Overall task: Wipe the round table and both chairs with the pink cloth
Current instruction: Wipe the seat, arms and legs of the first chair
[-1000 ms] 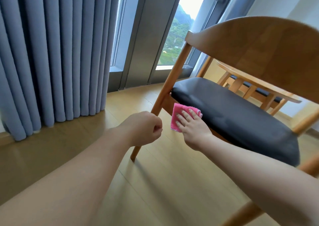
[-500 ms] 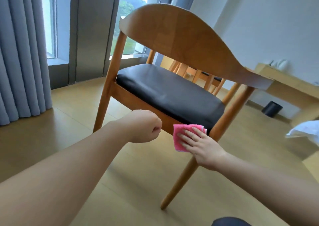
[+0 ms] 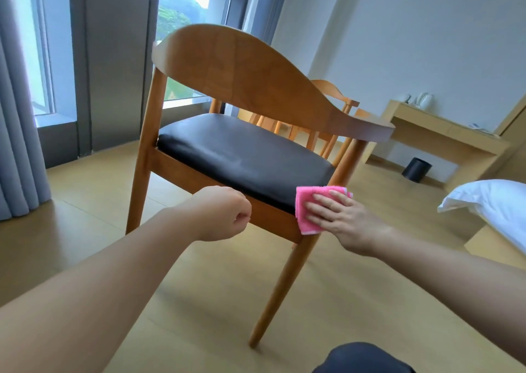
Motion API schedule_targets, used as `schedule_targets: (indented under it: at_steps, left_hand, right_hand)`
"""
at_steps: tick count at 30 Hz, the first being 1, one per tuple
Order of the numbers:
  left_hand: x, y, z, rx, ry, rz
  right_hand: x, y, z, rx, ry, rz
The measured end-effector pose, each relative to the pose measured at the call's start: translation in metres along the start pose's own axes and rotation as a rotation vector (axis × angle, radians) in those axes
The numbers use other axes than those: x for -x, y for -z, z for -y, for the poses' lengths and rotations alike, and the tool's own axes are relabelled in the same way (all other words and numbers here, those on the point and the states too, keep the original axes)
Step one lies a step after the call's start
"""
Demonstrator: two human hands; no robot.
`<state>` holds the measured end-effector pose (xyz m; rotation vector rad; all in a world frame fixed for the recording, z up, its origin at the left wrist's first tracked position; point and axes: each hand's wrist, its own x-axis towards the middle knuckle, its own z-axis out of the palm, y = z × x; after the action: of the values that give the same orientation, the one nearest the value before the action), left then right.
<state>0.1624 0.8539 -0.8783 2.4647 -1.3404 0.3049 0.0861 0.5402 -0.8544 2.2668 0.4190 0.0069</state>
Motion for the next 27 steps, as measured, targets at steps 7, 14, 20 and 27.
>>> schedule_targets:
  at_steps: [7,14,20,27]
  left_hand:
    - [-0.013,-0.001,-0.005,0.022,-0.022,-0.077]
    - [-0.023,0.0,-0.011,0.05,-0.073,-0.163]
    - [-0.023,-0.01,-0.011,0.065,-0.022,-0.167]
    - [0.008,-0.007,0.02,0.028,0.068,-0.125]
  right_hand:
    - [-0.006,0.04,-0.046,0.141,-0.177,-0.149]
    - [0.0,0.042,-0.032,0.003,-0.042,-0.244]
    - [-0.015,0.057,0.01,-0.623,0.036,-0.459]
    - [-0.066,0.076,0.079,-1.096,-0.026,-0.532]
